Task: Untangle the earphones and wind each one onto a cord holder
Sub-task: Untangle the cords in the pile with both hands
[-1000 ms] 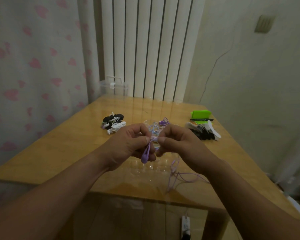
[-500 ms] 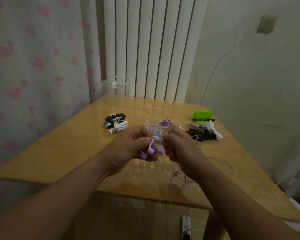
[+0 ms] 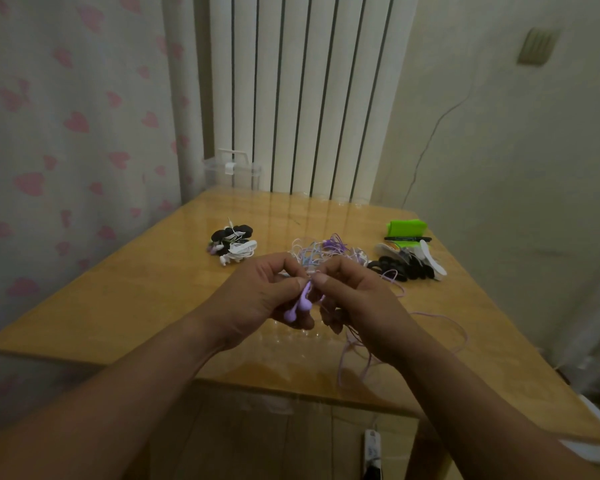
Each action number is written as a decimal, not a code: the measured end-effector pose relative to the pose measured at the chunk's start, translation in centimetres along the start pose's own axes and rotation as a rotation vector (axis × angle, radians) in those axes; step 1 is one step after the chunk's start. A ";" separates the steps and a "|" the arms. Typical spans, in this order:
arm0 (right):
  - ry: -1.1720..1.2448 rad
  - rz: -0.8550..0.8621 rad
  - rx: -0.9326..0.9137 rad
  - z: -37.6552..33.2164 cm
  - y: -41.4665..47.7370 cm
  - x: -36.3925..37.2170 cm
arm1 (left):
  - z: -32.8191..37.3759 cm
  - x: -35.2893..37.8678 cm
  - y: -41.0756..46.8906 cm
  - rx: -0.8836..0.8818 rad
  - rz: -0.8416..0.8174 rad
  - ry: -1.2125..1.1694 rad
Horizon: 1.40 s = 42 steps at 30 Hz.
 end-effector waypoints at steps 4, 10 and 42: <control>0.086 0.034 0.074 0.5 0.3 0.3 | -0.3 0.1 0.0 0.098 0.020 0.111; 0.407 0.053 0.411 1.8 0.2 1.0 | -0.8 0.3 -0.2 0.345 0.082 0.511; 0.044 0.144 0.108 0.5 0.5 0.3 | -1.6 1.2 -0.3 0.008 -0.004 0.191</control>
Point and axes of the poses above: each hand's wrist, its own y-axis towards the middle knuckle, its own x-axis out of the palm, z = x × y, the point moved 3 cm from there along y, towards the middle knuckle, and after that the axes turned 9 degrees about y, right-handed, at the moved point
